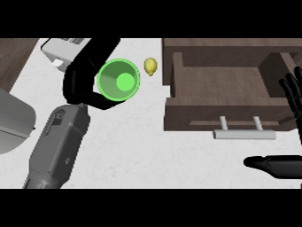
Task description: Pick up the cup, place it into the drawer and close the drawer
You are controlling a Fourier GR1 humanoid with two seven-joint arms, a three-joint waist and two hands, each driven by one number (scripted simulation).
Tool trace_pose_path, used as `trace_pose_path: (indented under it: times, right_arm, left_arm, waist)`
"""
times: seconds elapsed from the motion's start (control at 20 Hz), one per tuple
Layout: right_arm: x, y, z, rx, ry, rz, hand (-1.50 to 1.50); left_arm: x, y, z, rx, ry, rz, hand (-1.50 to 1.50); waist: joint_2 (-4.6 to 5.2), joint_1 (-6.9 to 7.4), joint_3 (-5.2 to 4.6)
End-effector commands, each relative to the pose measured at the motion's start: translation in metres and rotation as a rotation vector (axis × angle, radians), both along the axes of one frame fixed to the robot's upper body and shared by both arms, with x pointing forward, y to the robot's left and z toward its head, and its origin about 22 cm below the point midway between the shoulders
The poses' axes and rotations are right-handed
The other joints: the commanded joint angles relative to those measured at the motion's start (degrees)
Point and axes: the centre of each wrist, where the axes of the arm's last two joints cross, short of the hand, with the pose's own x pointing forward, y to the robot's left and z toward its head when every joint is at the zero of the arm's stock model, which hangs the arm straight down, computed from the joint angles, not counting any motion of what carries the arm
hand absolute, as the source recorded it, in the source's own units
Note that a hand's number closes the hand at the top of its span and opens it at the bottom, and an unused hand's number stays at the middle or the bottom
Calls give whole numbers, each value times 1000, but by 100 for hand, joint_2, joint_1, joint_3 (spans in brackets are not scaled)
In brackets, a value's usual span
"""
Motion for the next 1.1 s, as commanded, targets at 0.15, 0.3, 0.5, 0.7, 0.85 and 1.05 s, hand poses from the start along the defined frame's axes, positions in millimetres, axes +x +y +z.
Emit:
trace_pose_path:
  times: [0.15,0.3,0.5,0.7,0.85,1.05]
  right_arm:
    - [5,4,-4,2,-2,-10,-150]
    - [-6,-9,4,11,-9,2,-150]
    - [5,5,-17,21,-1,13,-150]
    - [-14,-9,-4,12,-6,24,-150]
    - [-2,-6,1,14,-10,23,-150]
    - [1,-12,10,-9,-20,24,-150]
  left_arm:
    - [2,-71,72,67,-17,-73,150]
    - [8,-73,89,119,2,-56,150]
    - [20,-101,128,156,0,-39,150]
    - [27,-137,147,177,20,-13,150]
    - [41,-145,154,172,113,-45,150]
    - [45,-164,153,205,140,-26,150]
  waist:
    - [6,-38,-3]
    - [26,-66,-4]
    - [36,-70,-3]
    - [43,-190,-4]
    - [64,-216,-4]
    - [79,-284,-3]
